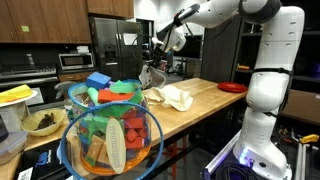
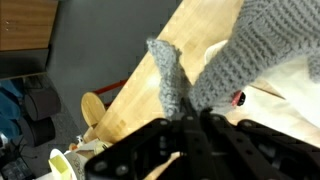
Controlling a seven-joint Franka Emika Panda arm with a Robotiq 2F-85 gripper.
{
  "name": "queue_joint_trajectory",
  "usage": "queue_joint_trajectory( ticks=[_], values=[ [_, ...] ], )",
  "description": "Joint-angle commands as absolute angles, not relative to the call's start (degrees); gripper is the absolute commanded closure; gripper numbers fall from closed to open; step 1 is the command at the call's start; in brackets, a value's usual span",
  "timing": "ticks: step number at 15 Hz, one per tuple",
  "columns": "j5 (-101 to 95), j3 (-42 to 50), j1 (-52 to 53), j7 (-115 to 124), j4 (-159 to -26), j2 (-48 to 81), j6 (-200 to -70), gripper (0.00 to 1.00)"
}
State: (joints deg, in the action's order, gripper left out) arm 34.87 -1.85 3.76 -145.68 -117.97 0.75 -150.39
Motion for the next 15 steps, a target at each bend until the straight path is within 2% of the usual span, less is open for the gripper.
queue_joint_trajectory(
  ticks=[1,7,15],
  values=[
    [32.6,-5.03,5.54,-147.05,-119.32,1.48,-150.19,0.99],
    [31.12,-9.42,7.36,-149.57,-125.56,2.97,-149.82,0.99],
    [29.63,-2.29,-0.97,-146.88,-136.71,1.59,-153.32,0.99]
  ],
)
